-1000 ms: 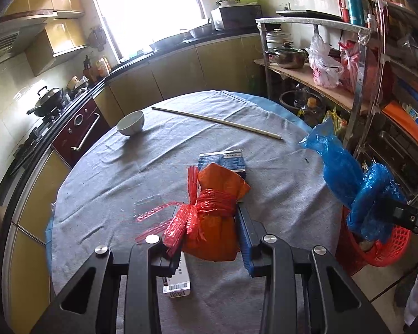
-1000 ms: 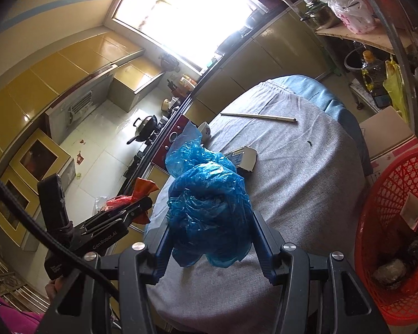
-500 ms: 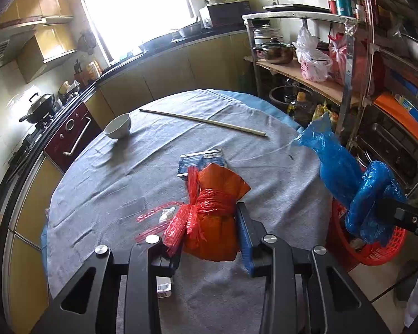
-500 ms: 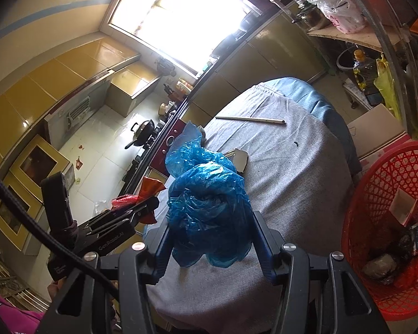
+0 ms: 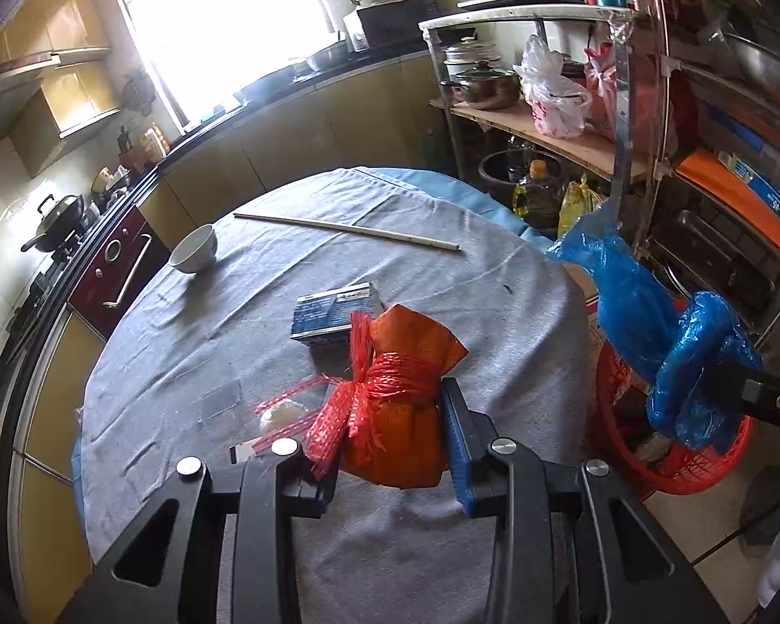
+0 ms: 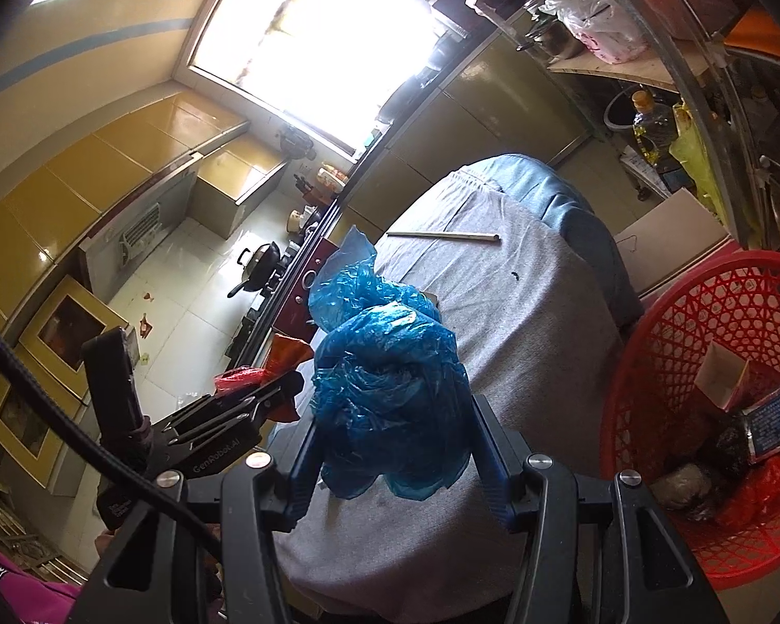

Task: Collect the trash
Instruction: 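Carry the orange mesh bag and blue bag toward the red basket with both tools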

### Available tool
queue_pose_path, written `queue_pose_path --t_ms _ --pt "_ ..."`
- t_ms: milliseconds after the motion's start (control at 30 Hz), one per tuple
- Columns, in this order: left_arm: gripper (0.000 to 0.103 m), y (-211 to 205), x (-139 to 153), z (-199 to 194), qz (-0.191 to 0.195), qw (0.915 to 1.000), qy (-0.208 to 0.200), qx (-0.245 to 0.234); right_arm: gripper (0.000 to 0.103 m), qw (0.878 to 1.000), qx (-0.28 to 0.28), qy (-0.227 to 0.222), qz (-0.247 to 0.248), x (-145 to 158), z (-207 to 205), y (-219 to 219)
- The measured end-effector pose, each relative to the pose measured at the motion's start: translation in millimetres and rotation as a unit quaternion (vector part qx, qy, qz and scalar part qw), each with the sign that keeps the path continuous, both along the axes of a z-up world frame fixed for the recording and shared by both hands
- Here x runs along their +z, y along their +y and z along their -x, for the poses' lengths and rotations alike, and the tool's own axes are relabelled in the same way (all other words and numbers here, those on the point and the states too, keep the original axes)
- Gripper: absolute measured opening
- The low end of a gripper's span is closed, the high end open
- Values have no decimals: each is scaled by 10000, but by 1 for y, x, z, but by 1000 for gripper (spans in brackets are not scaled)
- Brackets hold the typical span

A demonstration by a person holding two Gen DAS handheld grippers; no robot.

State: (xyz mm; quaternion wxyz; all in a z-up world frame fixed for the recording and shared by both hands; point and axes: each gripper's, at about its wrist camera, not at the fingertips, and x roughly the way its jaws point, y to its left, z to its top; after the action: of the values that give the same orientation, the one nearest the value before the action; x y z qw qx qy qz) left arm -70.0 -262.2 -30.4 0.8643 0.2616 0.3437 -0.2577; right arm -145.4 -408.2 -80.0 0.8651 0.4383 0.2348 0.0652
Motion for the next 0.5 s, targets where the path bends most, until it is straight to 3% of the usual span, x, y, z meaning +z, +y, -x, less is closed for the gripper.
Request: queue_pose_path --t_ms 500 --pt "37 -34 -11 13 -165 9995 32 -283 56 9997 -184 19 -147 -10 18 -21"
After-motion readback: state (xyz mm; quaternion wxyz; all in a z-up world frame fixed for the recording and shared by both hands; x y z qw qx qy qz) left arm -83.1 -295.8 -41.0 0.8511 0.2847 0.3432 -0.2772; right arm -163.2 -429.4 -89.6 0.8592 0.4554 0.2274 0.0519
